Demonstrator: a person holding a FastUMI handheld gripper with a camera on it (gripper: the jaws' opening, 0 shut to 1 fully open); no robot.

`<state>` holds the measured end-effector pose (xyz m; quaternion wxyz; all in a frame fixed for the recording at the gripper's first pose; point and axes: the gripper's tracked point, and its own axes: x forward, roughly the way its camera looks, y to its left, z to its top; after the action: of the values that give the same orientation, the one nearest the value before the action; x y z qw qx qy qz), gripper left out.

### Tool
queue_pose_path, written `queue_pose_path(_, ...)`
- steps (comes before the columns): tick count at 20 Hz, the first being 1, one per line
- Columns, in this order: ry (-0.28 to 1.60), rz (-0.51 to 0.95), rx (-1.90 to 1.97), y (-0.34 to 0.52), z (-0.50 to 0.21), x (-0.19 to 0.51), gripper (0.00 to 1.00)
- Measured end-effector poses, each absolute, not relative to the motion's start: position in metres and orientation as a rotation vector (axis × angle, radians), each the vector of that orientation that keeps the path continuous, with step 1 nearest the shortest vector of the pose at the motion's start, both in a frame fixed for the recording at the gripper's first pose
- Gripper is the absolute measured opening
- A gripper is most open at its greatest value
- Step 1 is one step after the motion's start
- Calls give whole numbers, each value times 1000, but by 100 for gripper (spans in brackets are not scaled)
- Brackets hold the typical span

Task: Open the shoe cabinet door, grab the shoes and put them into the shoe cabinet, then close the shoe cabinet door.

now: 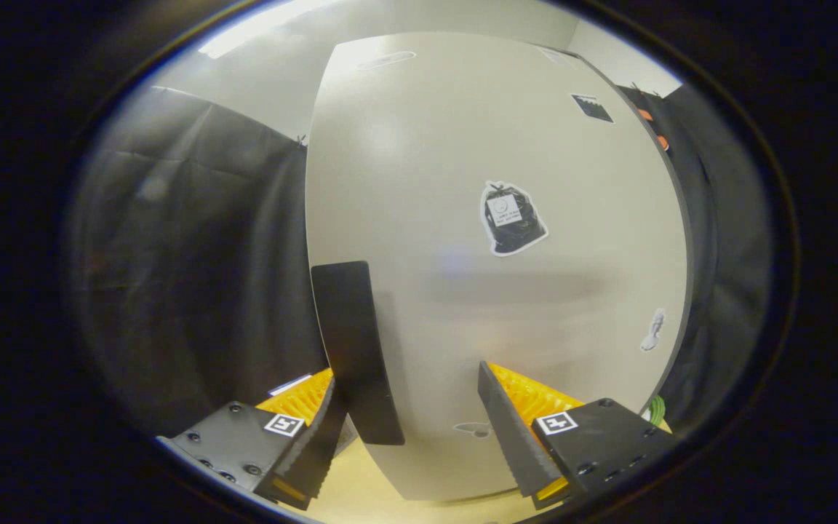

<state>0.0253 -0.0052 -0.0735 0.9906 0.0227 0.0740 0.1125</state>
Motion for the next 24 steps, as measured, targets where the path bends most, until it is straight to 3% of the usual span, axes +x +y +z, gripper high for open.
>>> queue_pose_path(24, 130, 158, 50, 0, -74, 19, 100)
